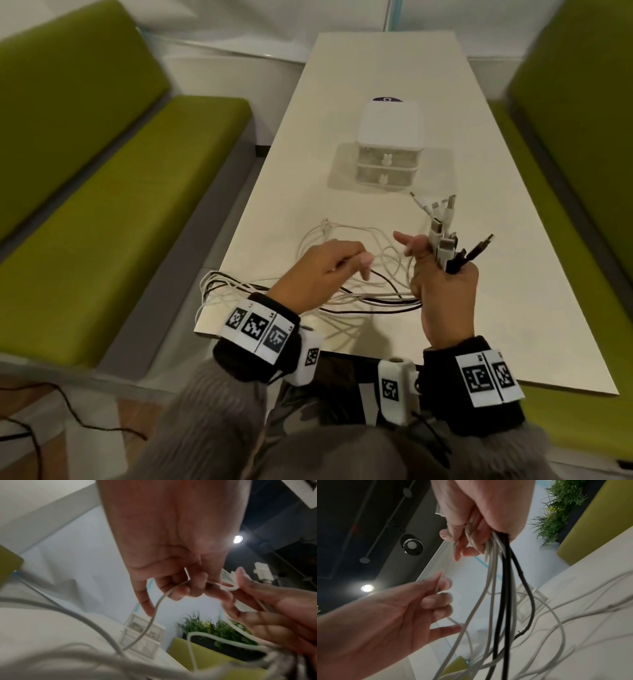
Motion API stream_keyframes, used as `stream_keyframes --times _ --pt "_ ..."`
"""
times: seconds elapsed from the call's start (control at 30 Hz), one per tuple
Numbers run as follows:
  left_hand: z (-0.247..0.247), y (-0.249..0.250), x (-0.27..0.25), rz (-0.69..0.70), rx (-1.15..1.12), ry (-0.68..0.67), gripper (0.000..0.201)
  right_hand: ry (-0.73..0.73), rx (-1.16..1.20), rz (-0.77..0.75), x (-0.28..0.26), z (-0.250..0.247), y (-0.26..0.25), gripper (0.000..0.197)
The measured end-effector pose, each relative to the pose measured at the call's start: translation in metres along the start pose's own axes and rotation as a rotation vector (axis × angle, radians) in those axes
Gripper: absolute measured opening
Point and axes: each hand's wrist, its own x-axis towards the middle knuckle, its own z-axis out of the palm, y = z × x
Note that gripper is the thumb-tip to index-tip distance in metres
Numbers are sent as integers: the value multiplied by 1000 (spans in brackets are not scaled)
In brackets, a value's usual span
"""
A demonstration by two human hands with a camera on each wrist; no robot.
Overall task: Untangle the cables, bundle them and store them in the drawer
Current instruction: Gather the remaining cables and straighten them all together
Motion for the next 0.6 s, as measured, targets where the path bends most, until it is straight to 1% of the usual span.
stream_keyframes --times 0.03,0.07,0.13,0.2,0.27,0.33,0.37,0.43,0.5,0.53,0.6 --pt "-9 -6 -2 -8 0 76 35 31 10 16 1 -1 -1 35" --pt "-22 -13 -5 -26 17 177 35 74 41 20 3 -4 -2 37" --pt "-53 -34 -16 -97 130 393 42 179 142 33 7 -10 -10 32" --pt "-81 -63 -34 -214 281 546 49 244 237 49 11 -16 -14 35" --pt "-94 -81 -49 -373 353 619 47 251 271 58 10 -14 -14 43" --pt "-95 -84 -54 -457 380 646 45 224 272 72 6 -6 -16 56" --pt "-94 -81 -54 -478 402 651 45 217 276 76 5 -2 -17 57" --pt "-93 -77 -55 -484 492 671 45 223 323 87 6 -4 -17 53" --pt "-99 -74 -61 -466 594 741 44 256 369 110 8 -12 -18 50" --pt "-105 -75 -66 -482 650 790 45 278 377 118 9 -17 -17 50" --pt "-119 -81 -78 -581 727 852 50 314 386 136 10 -23 -17 50"
